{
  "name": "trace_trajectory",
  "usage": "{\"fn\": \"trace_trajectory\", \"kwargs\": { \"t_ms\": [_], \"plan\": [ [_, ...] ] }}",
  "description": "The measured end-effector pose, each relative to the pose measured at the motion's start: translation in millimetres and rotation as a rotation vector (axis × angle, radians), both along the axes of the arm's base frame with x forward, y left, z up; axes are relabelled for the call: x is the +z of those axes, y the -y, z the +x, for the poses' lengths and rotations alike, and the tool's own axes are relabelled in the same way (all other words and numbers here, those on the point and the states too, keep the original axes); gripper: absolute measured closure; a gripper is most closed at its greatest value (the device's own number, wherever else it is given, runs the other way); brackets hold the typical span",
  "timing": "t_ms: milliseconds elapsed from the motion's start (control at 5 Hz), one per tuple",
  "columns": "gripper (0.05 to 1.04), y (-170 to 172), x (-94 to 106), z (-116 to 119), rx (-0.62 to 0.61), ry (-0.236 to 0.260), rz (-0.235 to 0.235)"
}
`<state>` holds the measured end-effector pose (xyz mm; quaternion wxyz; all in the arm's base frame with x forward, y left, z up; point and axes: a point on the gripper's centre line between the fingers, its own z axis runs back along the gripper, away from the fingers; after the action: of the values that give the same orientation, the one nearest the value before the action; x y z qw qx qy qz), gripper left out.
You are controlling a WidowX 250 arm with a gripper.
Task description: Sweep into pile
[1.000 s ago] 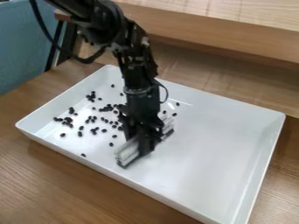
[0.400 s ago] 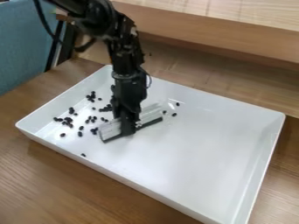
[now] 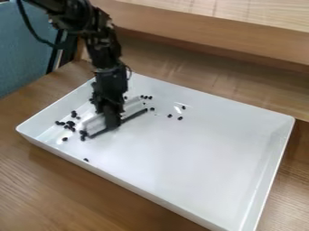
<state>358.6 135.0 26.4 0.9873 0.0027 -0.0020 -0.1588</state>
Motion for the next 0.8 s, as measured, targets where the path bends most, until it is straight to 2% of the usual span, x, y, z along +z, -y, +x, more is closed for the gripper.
{"fn": "trace_trajectory", "kwargs": {
  "t_ms": [200,600,800],
  "plan": [
    [0.685,-19.4,1.6,3.8,0.022,0.001,-0.004],
    [0.685,-36.8,2.5,15.2,0.007,0.002,0.011],
    [0.612,-38.2,1.8,18.5,0.009,0.002,0.002]
  ]
}}
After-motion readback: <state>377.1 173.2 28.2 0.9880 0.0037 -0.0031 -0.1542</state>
